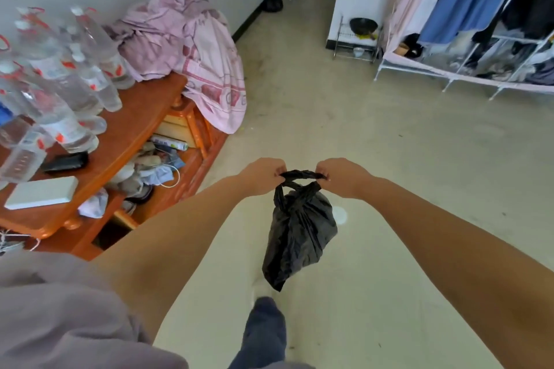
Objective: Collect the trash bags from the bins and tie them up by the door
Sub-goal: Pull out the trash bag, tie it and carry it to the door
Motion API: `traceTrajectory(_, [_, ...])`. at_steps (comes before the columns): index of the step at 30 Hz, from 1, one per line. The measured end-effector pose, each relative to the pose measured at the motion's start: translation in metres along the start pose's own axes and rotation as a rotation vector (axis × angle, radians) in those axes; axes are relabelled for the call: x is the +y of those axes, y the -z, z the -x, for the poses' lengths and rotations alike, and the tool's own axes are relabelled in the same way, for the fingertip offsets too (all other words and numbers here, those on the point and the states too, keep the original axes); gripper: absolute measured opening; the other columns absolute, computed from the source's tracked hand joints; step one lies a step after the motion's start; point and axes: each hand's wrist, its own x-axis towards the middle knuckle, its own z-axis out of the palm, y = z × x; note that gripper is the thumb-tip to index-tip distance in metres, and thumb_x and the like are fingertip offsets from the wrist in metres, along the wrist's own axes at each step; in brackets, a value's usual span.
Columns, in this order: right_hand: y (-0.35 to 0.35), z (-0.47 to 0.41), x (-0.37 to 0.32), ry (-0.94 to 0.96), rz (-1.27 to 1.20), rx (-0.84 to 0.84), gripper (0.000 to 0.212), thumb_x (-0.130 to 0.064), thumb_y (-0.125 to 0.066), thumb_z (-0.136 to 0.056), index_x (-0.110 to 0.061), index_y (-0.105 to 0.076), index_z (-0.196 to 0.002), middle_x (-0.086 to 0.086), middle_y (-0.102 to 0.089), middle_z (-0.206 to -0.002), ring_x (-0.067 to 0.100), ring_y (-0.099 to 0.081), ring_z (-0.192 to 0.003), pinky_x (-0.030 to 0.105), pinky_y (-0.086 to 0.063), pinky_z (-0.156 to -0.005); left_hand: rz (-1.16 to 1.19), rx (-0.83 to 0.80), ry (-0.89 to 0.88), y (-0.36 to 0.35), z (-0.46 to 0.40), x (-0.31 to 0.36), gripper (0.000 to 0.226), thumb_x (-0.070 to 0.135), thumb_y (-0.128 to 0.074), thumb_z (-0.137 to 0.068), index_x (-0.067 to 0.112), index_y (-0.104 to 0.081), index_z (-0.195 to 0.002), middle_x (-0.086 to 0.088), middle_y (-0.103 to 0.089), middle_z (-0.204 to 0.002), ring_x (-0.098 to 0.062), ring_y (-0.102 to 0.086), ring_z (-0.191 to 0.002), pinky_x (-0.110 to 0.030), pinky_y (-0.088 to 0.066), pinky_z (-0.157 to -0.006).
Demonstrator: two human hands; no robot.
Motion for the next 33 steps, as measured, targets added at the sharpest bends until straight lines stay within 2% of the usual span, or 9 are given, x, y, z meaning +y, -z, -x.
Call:
traceTrajectory(4, [0.038, -0.105, 0.059, -0.025, -0.003, 0.029, 0.021, -0.02, -0.045, -0.094, -0.011, -0.058, -0.106, 0.002, -0.052, -0.091, 0.02, -0.047, -0.083, 0.031, -0.039, -0.07, -0.029, -0.005, -0.034, 0.039, -0.12, -0.014, 0.017, 0.015, -0.051, -0.091, 0.007, -0.061, -0.103, -0.01, -0.064, -0.108, -0.025, -0.056, -0.099, -0.039, -0.046, -0.09])
traceTrajectory(9, [0.096, -0.229, 0.12, -0.08, -0.053, 0.042, 0.02, -0.02, -0.045, -0.093, -0.011, -0.059, -0.104, 0.007, -0.06, -0.098, 0.022, -0.05, -0.085, 0.036, -0.045, -0.074, -0.084, -0.034, -0.071, 0.11, -0.265, -0.028, 0.017, 0.015, -0.049, -0.092, 0.008, -0.061, -0.102, -0.009, -0.064, -0.107, -0.025, -0.057, -0.1, -0.04, -0.048, -0.09])
traceTrajectory(12, [0.131, -0.296, 0.155, -0.094, -0.077, 0.053, 0.021, -0.02, -0.045, -0.094, -0.01, -0.059, -0.105, 0.006, -0.057, -0.095, 0.022, -0.049, -0.085, 0.037, -0.046, -0.077, -0.08, -0.038, -0.084, 0.146, -0.349, -0.035, 0.017, 0.014, -0.05, -0.092, 0.006, -0.061, -0.102, -0.011, -0.064, -0.106, -0.027, -0.057, -0.1, -0.043, -0.048, -0.091])
traceTrajectory(17, [0.178, -0.419, 0.231, -0.082, -0.062, 0.064, 0.021, -0.02, -0.044, -0.094, -0.009, -0.059, -0.104, 0.009, -0.061, -0.098, 0.022, -0.049, -0.083, 0.036, -0.045, -0.075, -0.101, -0.03, -0.085, 0.188, -0.499, -0.05, 0.017, 0.015, -0.049, -0.093, 0.008, -0.06, -0.104, -0.009, -0.064, -0.109, -0.025, -0.055, -0.1, -0.038, -0.046, -0.089])
traceTrajectory(21, [0.217, -0.526, 0.299, -0.03, -0.043, 0.06, 0.022, -0.021, -0.044, -0.094, -0.009, -0.059, -0.105, 0.01, -0.061, -0.1, 0.022, -0.049, -0.083, 0.035, -0.044, -0.073, -0.096, 0.003, -0.057, 0.221, -0.621, -0.06, 0.018, 0.015, -0.049, -0.094, 0.008, -0.06, -0.106, -0.008, -0.063, -0.111, -0.02, -0.053, -0.096, -0.031, -0.042, -0.083])
traceTrajectory(24, [0.252, -0.604, 0.348, 0.004, -0.021, 0.033, 0.022, -0.02, -0.045, -0.094, -0.009, -0.059, -0.106, 0.01, -0.061, -0.101, 0.021, -0.048, -0.083, 0.031, -0.04, -0.07, -0.078, 0.004, -0.01, 0.248, -0.709, -0.064, 0.019, 0.015, -0.05, -0.094, 0.008, -0.061, -0.107, -0.008, -0.063, -0.113, -0.024, -0.056, -0.104, -0.032, -0.043, -0.085])
traceTrajectory(30, [0.327, -0.756, 0.429, 0.045, 0.017, -0.003, 0.021, -0.018, -0.045, -0.092, -0.009, -0.059, -0.106, 0.01, -0.061, -0.101, 0.027, -0.055, -0.09, 0.031, -0.039, -0.069, -0.019, 0.041, 0.053, 0.304, -0.87, -0.079, 0.019, 0.014, -0.051, -0.093, 0.005, -0.061, -0.106, -0.01, -0.064, -0.111, -0.027, -0.057, -0.105, -0.035, -0.045, -0.088])
traceTrajectory(33, [0.354, -0.837, 0.465, 0.061, 0.033, 0.005, 0.021, -0.019, -0.046, -0.092, -0.011, -0.059, -0.107, 0.009, -0.06, -0.1, 0.022, -0.049, -0.084, 0.032, -0.038, -0.068, -0.024, 0.054, 0.055, 0.332, -0.952, -0.096, 0.02, 0.014, -0.05, -0.094, 0.005, -0.061, -0.108, -0.009, -0.064, -0.111, -0.026, -0.058, -0.106, -0.033, -0.044, -0.087])
